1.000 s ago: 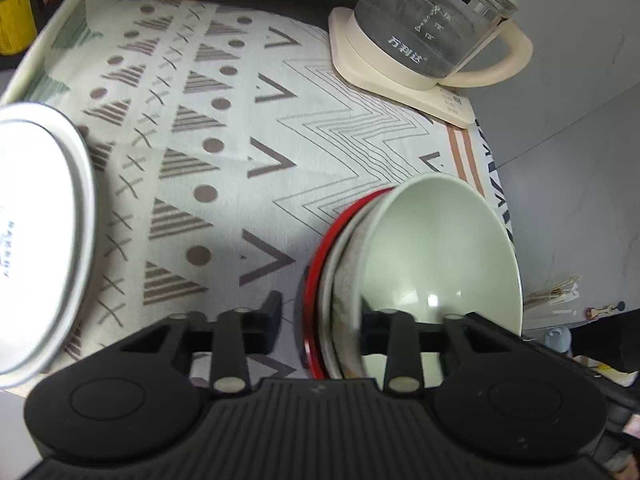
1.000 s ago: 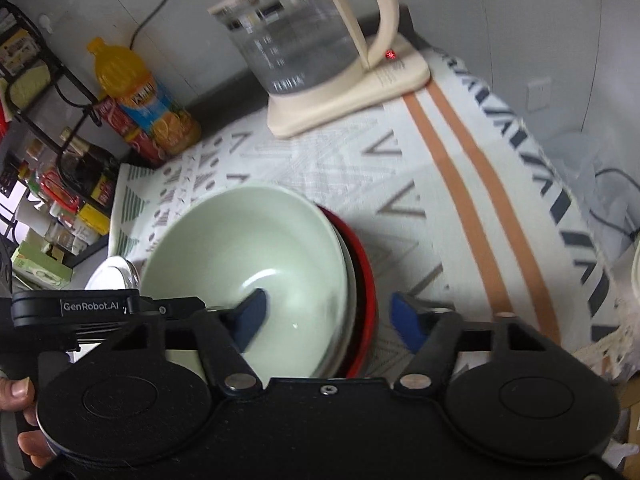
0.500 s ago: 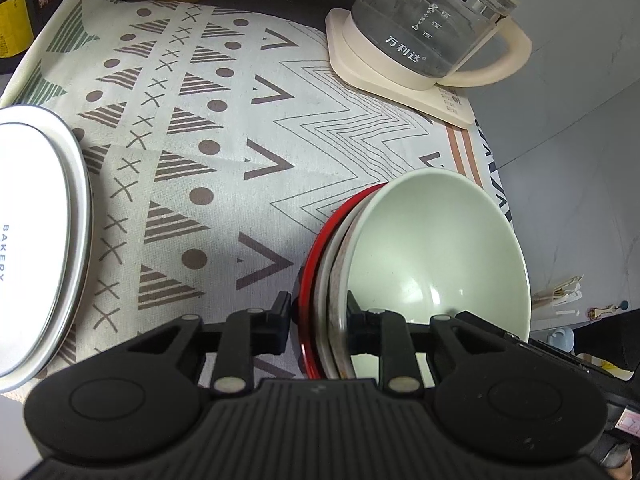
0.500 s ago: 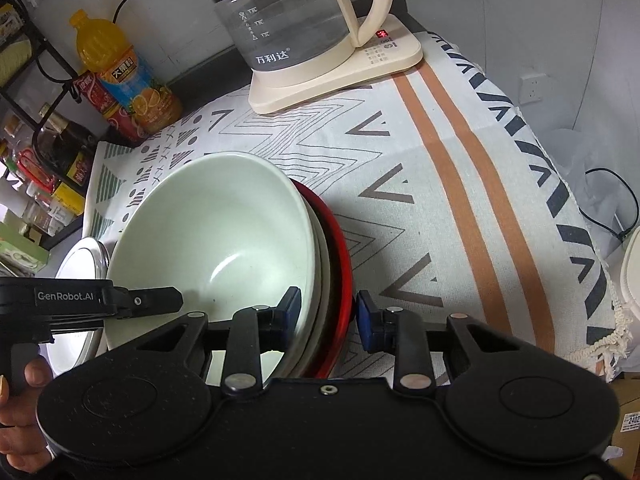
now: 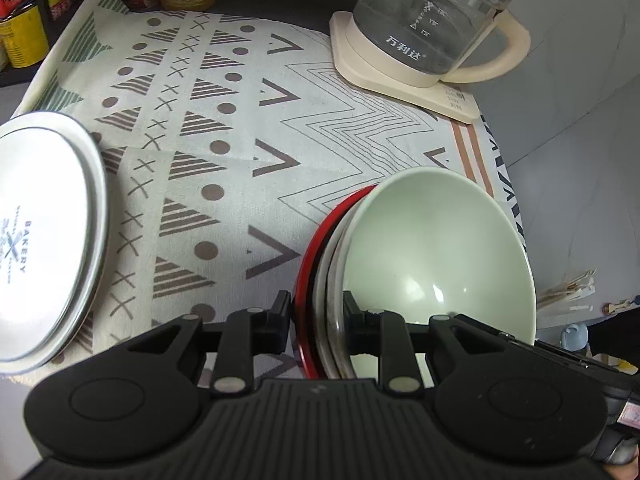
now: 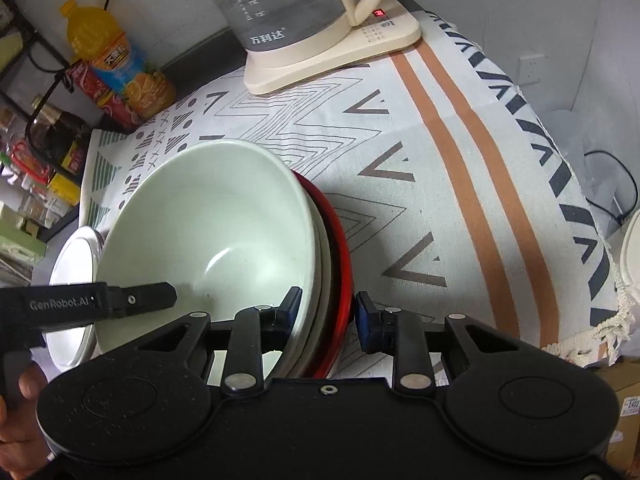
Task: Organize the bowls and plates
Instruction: 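Lift the red bowl with nested green bowls over the plate stack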
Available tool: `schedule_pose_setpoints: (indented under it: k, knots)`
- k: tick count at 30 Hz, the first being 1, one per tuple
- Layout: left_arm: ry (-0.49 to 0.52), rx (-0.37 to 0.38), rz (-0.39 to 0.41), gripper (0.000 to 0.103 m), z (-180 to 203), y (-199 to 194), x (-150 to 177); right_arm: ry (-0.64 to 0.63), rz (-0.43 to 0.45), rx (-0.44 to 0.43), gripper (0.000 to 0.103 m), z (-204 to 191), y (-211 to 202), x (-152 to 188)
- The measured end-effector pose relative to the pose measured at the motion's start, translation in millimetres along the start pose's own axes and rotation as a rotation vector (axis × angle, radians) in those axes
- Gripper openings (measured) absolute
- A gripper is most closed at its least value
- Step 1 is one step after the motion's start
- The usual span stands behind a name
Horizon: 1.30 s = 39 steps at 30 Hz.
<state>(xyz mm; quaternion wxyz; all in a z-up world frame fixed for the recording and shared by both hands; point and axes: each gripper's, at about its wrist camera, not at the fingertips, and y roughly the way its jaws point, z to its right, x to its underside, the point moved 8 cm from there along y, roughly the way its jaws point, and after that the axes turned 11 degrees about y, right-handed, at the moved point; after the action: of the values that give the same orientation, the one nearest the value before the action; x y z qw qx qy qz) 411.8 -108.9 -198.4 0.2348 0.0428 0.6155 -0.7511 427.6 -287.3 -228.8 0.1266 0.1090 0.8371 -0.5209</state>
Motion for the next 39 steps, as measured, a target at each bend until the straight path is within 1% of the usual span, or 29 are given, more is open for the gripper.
schedule_pose_setpoints:
  k: [7,16,22,25,31,39]
  knots:
    - [-0.038,-0.003,0.027,0.023,-10,-21,-1,-0.036,-0.012,-0.024,0.028,-15,-11,2]
    - [-0.051,-0.007,0.069,0.023,-32,-45,-3,-0.072,0.031,-0.048,0.028,-48,-24,-6]
    - [-0.056,0.004,0.093,0.023,-58,-61,-2,-0.096,0.047,-0.053,0.028,-77,-26,-2]
    - [-0.057,0.01,0.1,0.023,-71,-69,-2,-0.088,0.055,-0.059,0.028,-92,-27,1]
    - [-0.048,0.009,0.1,0.023,-98,-87,3,-0.079,0.075,-0.069,0.028,-126,-30,7]
    - [-0.036,-0.001,0.093,0.023,-144,-104,4,-0.08,0.092,-0.082,0.028,-173,-23,20]
